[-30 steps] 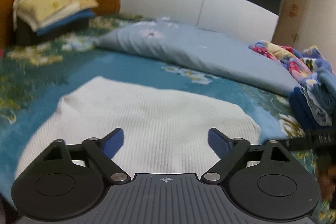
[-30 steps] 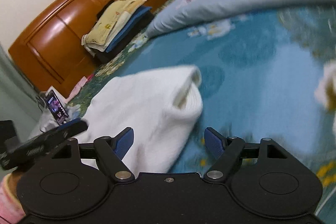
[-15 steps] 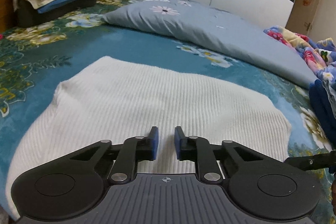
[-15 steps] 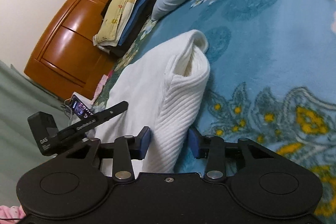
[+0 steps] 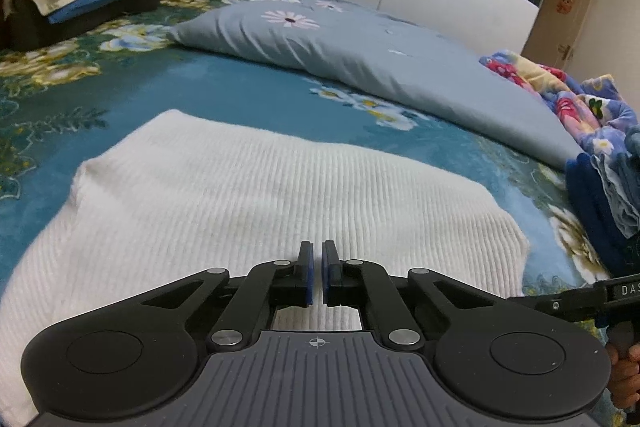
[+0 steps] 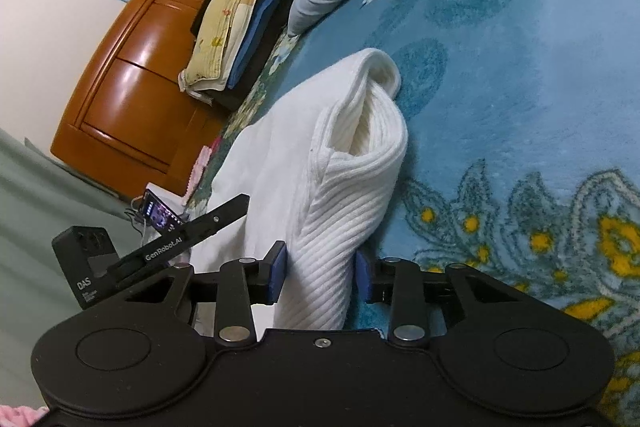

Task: Fold clothes
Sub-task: 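Grasp the side edge of the white sweater with the right gripper, then lift the sweater side with the right gripper and fold it over the body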

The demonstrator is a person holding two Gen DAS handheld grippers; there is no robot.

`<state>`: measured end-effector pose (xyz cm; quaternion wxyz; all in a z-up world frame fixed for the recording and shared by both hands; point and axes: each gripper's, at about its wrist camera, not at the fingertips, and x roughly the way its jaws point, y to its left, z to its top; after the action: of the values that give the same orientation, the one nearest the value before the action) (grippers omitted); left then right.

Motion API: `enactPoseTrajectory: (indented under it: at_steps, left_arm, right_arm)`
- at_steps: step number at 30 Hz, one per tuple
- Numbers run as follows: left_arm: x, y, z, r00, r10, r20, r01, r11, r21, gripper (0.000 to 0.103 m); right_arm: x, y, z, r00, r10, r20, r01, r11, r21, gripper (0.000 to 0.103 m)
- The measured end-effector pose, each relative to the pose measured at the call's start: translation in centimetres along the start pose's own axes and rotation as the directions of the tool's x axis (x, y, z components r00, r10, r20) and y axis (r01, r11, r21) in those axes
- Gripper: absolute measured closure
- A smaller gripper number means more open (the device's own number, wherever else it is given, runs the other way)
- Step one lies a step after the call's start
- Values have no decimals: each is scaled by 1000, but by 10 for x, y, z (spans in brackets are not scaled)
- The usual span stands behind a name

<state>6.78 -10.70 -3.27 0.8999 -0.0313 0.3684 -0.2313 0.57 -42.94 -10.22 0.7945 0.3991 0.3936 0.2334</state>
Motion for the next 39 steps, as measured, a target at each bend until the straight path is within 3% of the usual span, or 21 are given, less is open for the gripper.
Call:
enactPoseTrajectory:
  at_steps: [12, 21, 29, 36, 39]
  left_arm:
    - [0, 9, -3, 1000, -20, -17, 20, 1000, -22, 100]
    - [8, 9, -6, 999, -12, -33, 12, 1000, 12, 100]
    - [15, 17, -6, 997, -38, -65, 38, 999, -3, 100]
    - [17, 31, -7, 993, -92, -73, 88, 994, -62, 100]
    - [16, 30, -8, 993, -94, -70, 91, 995, -44, 100]
  right_arm:
    - [-8, 1, -5, 999, -19, -35, 22, 997, 74, 65]
    - [-4, 6, -10, 999, -48, 22, 46, 996, 78, 78]
    - [-12, 52, -3, 995, -68, 72, 70, 997, -30, 86]
    - [-14, 57, -4, 991, -120, 53, 122, 992, -39, 87]
    - [-15, 60, -5, 989, -142, 44, 144, 989, -43, 87]
